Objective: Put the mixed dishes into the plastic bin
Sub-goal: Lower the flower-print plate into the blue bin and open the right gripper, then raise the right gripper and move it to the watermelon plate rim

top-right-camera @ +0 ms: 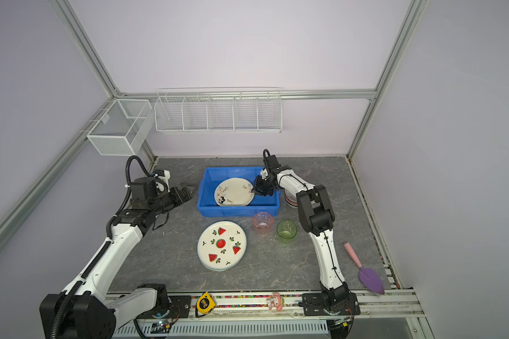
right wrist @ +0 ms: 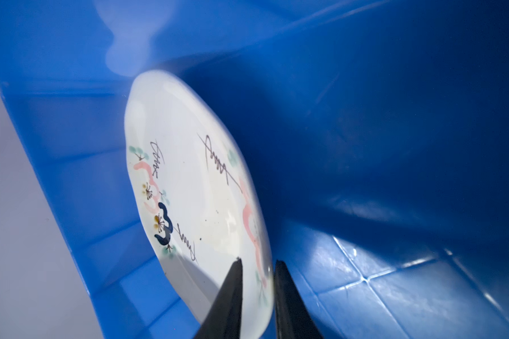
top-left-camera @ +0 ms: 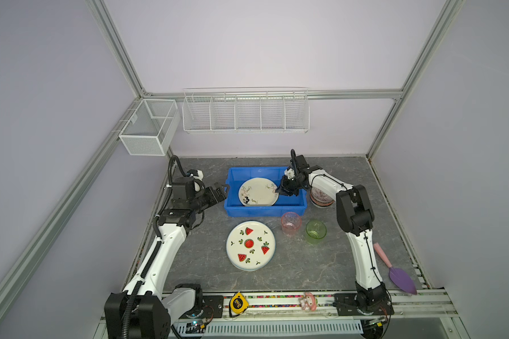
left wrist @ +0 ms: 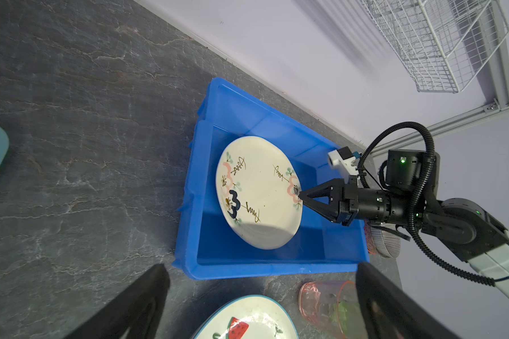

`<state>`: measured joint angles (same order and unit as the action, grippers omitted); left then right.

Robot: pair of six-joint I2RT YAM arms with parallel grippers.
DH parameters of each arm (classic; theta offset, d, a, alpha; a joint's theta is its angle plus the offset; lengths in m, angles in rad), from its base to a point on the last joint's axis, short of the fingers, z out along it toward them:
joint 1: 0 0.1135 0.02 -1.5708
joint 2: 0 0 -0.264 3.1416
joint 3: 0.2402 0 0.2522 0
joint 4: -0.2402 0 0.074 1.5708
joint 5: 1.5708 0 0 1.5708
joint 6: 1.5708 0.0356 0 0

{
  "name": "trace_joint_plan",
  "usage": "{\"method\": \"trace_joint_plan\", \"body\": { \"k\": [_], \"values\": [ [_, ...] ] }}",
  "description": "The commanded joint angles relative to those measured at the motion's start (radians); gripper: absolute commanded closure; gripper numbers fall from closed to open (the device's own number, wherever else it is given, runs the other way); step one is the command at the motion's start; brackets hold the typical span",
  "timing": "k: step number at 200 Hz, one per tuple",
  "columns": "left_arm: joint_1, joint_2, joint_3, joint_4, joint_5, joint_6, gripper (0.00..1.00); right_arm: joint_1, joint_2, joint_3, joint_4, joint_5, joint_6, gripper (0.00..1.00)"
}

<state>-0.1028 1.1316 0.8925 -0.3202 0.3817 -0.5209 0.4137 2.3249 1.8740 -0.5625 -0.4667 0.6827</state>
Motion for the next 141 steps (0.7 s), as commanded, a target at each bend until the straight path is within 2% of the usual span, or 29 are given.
{"method": "trace_joint_plan", "body": {
  "k": [1, 39, 72, 84, 98, 114, 119, 127, 141],
  "values": [
    [0.003, -0.011, -0.013, 0.005, -0.001, -0.002, 0.01, -0.001, -0.05, -0.019, 0.033, 0.009, 0.013, 0.76],
    [0.003, -0.01, -0.012, 0.0, -0.003, -0.003, 0.01, -0.001, -0.07, -0.016, 0.015, 0.051, -0.007, 0.73],
    [0.003, -0.013, 0.003, -0.062, -0.026, 0.003, 0.01, -0.001, -0.114, -0.005, -0.022, 0.096, -0.043, 0.62],
    [0.003, -0.016, 0.014, -0.114, -0.045, 0.009, 0.01, 0.002, -0.139, 0.0, -0.046, 0.116, -0.066, 0.56],
    [0.003, -0.02, 0.039, -0.197, -0.07, 0.037, 0.01, 0.01, -0.169, 0.004, -0.072, 0.126, -0.099, 0.37],
    [0.003, -0.028, 0.077, -0.313, -0.122, 0.068, 0.01, 0.031, -0.21, 0.004, -0.099, 0.137, -0.149, 0.26],
    [0.003, -0.031, 0.088, -0.35, -0.135, 0.076, 0.01, 0.039, -0.223, 0.007, -0.114, 0.14, -0.168, 0.12],
    [0.003, -0.037, 0.106, -0.404, -0.155, 0.084, 0.01, 0.053, -0.243, 0.012, -0.144, 0.152, -0.198, 0.0],
    [-0.003, -0.047, 0.137, -0.498, -0.211, 0.081, 0.01, 0.08, -0.277, 0.023, -0.195, 0.174, -0.254, 0.06]
  ]
}}
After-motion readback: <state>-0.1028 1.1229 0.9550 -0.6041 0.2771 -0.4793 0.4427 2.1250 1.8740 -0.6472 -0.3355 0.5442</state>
